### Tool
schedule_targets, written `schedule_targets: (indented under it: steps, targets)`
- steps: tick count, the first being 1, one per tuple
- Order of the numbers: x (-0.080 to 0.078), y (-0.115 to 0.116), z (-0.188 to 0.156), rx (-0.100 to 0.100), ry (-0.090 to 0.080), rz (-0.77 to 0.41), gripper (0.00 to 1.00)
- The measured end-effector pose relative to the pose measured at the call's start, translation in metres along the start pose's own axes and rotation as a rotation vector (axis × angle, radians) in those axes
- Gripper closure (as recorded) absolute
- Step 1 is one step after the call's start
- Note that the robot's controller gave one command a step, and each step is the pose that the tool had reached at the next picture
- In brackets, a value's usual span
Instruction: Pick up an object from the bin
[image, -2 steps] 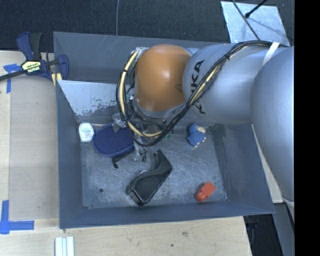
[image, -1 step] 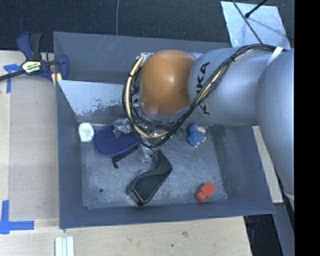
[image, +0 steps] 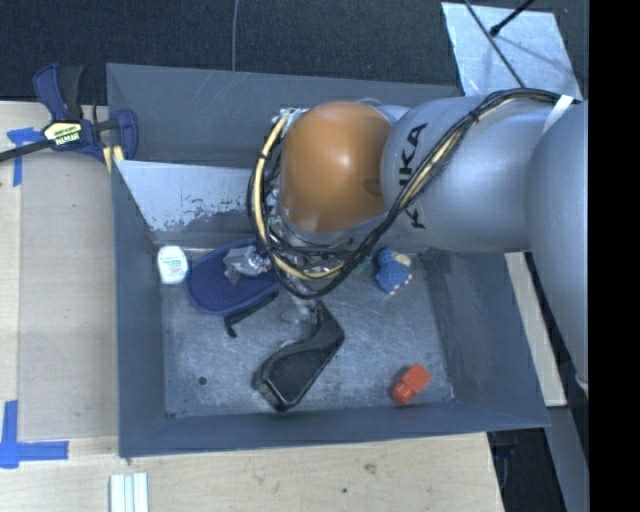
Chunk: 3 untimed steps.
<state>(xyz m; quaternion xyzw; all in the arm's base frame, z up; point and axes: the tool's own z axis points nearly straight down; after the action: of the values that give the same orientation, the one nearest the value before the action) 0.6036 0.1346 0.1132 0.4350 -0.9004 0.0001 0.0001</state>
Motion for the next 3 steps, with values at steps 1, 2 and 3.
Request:
schedule_targets:
  steps: [1, 2, 3]
  targets:
    - [0.011, 0.005, 0.040, 0.006, -0.013, -0.290, 0.00]
    - [-0.071, 0.066, 0.042, 0.003, -0.003, -0.388, 0.00]
    - [-0.069, 0.062, 0.039, 0.004, -0.005, -0.377, 1.00]
